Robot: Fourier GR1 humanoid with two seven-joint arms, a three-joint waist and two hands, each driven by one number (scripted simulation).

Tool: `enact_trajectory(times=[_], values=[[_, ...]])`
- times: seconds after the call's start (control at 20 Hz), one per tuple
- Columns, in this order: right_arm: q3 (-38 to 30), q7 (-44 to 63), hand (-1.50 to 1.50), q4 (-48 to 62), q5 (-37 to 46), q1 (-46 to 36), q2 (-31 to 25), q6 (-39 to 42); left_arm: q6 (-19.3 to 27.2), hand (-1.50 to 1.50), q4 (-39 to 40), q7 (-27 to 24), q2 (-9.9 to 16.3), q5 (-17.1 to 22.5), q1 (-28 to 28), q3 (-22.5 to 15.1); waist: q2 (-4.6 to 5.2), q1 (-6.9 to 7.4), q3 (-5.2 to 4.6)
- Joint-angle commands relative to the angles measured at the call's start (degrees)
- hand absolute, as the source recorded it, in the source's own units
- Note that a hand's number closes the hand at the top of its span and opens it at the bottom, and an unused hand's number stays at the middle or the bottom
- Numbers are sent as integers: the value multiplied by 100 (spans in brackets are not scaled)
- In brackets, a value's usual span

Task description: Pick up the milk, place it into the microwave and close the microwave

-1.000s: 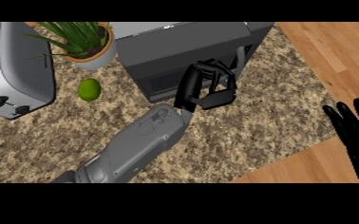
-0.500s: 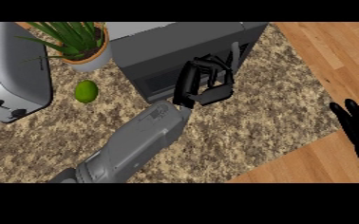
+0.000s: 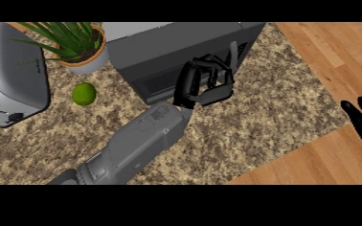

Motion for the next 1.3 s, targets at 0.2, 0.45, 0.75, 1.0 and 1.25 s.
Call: enact_trajectory(times=[0.2,0.45,0.75,1.0,1.25], values=[[-82,157,-150,-82,-246,-14,-102,-21,-74,150,464,-131,0,258,-315,105,63,-111,3],[-189,290,-150,-127,-390,-142,-241,-65,-133,150,505,-207,0,390,-369,67,65,-66,-7],[-255,372,-150,-24,-579,-235,-330,-48,-136,150,541,-326,0,493,-466,-13,113,-80,10],[-178,436,-150,-177,-804,-304,-430,103,-204,150,611,-393,0,614,-463,-72,84,-53,6],[-164,546,-150,-117,-959,-341,-581,223,-213,150,676,-507,0,665,-504,-149,117,-10,12]])
